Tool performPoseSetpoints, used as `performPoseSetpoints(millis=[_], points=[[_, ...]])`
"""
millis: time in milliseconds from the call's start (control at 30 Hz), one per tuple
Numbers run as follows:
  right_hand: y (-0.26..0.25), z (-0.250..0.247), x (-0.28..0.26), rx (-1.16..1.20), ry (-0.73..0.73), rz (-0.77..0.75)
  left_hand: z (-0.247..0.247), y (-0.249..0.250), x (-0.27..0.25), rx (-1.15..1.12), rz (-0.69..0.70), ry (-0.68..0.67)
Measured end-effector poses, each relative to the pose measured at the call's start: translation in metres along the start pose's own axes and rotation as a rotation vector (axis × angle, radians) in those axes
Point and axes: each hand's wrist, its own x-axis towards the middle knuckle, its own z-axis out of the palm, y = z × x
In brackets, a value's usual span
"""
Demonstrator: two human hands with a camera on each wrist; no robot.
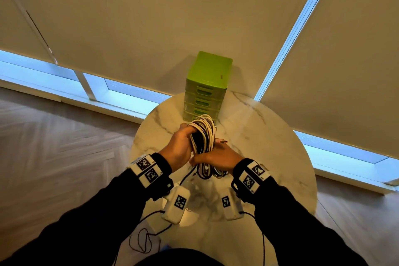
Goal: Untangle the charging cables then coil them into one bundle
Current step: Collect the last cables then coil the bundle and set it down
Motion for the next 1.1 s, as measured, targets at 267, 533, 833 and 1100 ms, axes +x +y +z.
performPoseSetpoints(millis=[267,533,833,1100], points=[[-0.001,-0.003,0.000,0.138,0.059,-0.061,0.002,0.014,0.003,0.208,0.017,-0.014],[-0.008,-0.013,-0.011,0.669,0.030,-0.193,-0.022,0.020,-0.014,0.814,-0.087,-0.585],[-0.002,-0.015,-0.010,0.752,-0.005,-0.146,-0.043,0.032,-0.004,1.199,0.254,-0.589],[0.000,-0.025,-0.004,0.862,0.013,-0.079,-0.053,0.027,0.002,1.106,0.326,-0.526]])
